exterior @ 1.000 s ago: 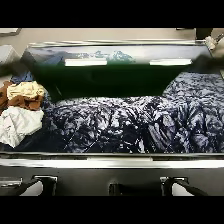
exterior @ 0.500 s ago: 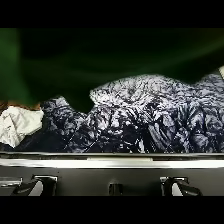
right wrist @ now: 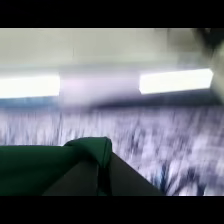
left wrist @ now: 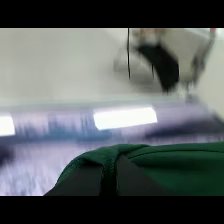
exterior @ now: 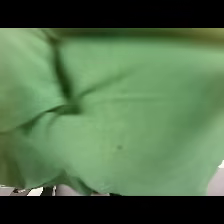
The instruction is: Fold the clothes and pants, and hang the long-sleeved shirts on hangers.
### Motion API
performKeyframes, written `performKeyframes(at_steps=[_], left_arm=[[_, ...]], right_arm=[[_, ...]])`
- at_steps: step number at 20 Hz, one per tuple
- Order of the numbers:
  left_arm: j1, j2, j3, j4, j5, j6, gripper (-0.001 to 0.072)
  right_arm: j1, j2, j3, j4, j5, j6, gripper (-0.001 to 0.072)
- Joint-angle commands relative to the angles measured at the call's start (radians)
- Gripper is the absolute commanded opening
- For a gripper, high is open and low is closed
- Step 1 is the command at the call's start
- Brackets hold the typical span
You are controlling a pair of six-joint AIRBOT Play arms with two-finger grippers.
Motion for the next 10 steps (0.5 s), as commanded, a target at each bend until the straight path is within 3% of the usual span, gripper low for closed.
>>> performKeyframes(at_steps=[1, 5, 7, 10], left_arm=[[-0.047, -0.1, -0.319, 0.023, -0.131, 0.016, 0.0028], [-0.118, -0.265, -0.745, 0.019, 0.167, 0.045, 0.0028], [-0.124, -0.396, -0.777, 0.016, 0.279, 0.045, 0.0028], [-0.125, -0.549, -0.742, -0.073, 0.436, 0.045, 0.0029]], right_arm=[[0.038, -0.171, -0.291, 0.001, 0.191, 0.019, 0.0046], [0.155, -0.405, -0.599, -0.036, -0.17, 0.045, 0.0046], [0.159, -0.543, -0.594, -0.013, -0.305, 0.13, 0.0047], [0.159, -0.652, -0.593, 0.044, -0.57, 0.148, 0.0047]])
